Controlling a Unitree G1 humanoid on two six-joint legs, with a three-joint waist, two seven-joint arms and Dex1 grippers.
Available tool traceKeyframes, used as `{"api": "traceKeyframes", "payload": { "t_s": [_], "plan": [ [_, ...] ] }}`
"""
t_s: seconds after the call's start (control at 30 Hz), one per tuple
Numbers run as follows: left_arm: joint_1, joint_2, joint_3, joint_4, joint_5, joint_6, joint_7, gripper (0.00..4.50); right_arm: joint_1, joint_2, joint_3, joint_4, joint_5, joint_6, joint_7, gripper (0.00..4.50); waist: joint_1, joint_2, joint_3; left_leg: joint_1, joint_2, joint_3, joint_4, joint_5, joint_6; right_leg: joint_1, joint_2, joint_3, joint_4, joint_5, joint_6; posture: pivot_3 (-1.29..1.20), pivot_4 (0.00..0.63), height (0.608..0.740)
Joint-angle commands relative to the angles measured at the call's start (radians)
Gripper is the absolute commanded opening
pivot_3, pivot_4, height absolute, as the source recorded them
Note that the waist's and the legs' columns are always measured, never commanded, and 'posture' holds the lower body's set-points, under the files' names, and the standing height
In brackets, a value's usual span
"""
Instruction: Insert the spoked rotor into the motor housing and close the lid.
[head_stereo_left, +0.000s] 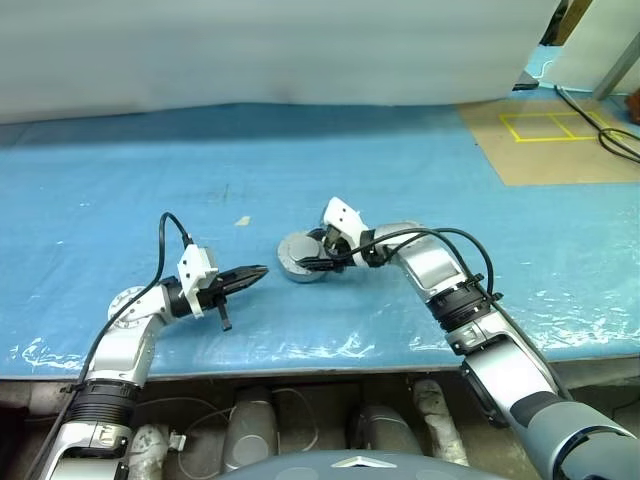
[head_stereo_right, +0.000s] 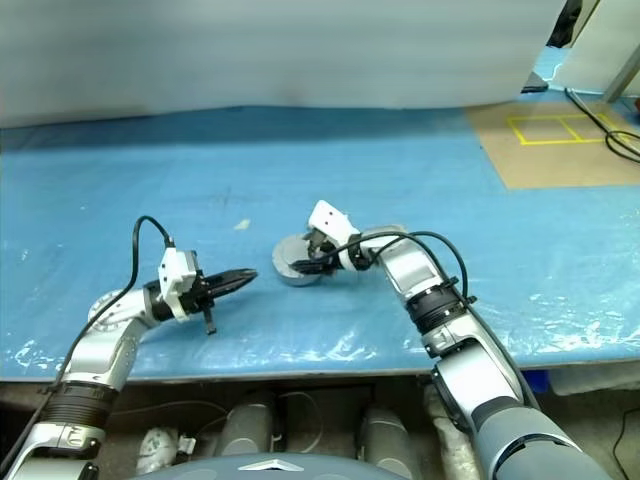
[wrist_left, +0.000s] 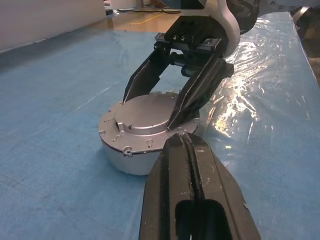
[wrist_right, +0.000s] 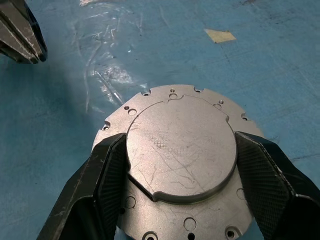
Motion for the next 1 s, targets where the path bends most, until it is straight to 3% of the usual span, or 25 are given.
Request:
{"api": "traceKeyframes", "payload": {
  "t_s": [0.03, 0.4, 0.7, 1.0],
  "plan": [
    [-0.007, 0.002, 0.003, 0.001, -0.002, -0.033, -0.012, 0.00, 0.060, -0.015, -0.002, 0.064, -0.046, 0.050, -0.073, 2.95, 0.000, 0.000, 0.000, 0.000, 0.000, 0.000, 0.000, 0.000, 0.000, 0.000, 0.000, 0.000, 0.000, 0.000, 0.000, 0.00, 0.150, 0.740],
    [-0.007, -0.003, 0.002, 0.056, -0.002, -0.079, -0.030, 0.00, 0.073, 0.047, -0.060, 0.051, -0.038, 0.022, -0.223, 2.95, -0.003, 0.000, 0.000, -0.001, 0.000, 0.002, -0.006, 0.000, 0.000, -0.005, 0.000, 0.000, -0.001, -0.003, 0.005, 0.00, 0.150, 0.740],
    [-0.042, -0.027, -0.001, 0.095, 0.025, -0.087, 0.016, 0.00, 0.096, 0.010, -0.015, 0.003, -0.030, 0.026, -0.141, 2.95, -0.003, 0.000, 0.000, -0.003, 0.000, 0.003, -0.007, 0.000, 0.000, -0.003, 0.001, 0.000, -0.010, 0.000, 0.000, 0.00, 0.150, 0.740],
    [-0.105, -0.083, -0.005, 0.099, 0.009, -0.037, 0.067, 0.00, 0.140, -0.088, 0.059, -0.136, -0.003, 0.059, 0.068, 2.95, -0.006, -0.002, 0.000, -0.013, 0.002, 0.001, -0.007, 0.000, -0.009, -0.008, 0.003, -0.003, -0.013, 0.003, 0.005, 0.00, 0.150, 0.740]
  ]
}}
